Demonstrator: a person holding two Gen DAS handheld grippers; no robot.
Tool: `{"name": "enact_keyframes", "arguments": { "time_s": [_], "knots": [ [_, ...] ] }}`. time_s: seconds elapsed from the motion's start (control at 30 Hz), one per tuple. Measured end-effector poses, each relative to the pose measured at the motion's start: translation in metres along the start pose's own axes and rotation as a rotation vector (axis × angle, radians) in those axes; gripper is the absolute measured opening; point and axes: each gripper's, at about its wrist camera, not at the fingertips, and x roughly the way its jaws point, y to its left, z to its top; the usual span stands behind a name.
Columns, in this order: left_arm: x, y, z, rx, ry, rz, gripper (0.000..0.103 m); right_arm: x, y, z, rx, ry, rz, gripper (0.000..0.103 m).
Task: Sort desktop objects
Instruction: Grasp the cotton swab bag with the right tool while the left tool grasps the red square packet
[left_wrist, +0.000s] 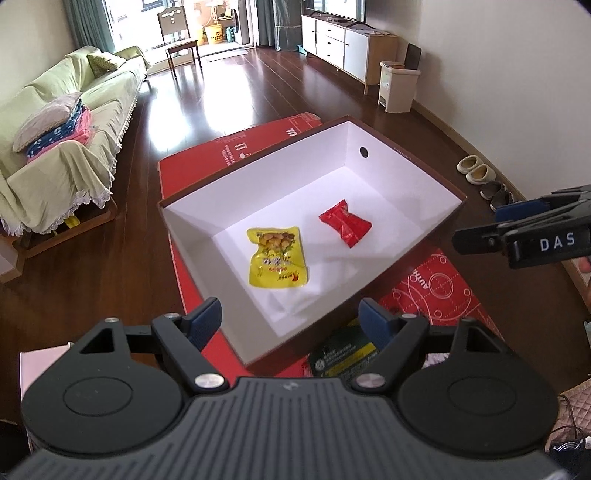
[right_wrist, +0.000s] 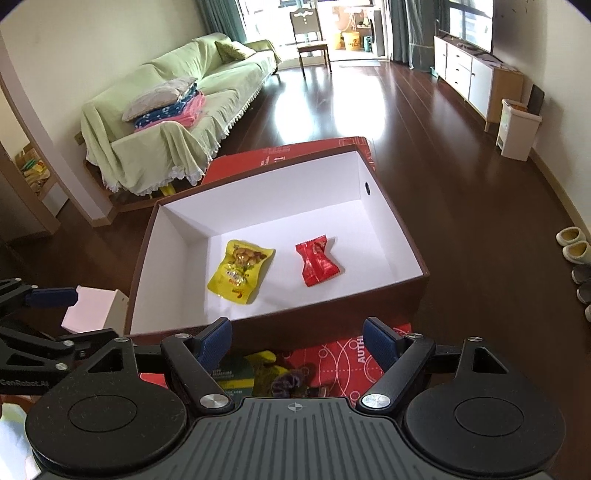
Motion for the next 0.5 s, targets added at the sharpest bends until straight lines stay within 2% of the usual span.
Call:
{"name": "enact_keyframes", "arguments": {
  "time_s": [0.27, 0.5],
  "knots": [
    [-0.015, 0.024, -0.041, -0.021, 0.005, -0.022, 0.079, -0.004, -0.008, -0.028, 0.008, 0.033, 0.013, 0.081],
    [-0.012, 0.023, -0.088, 0.101, 0.062, -0.079, 0.079, 0.0, -0.022, -0.065, 0.039, 0.119, 0.0, 0.081]
  ]
}}
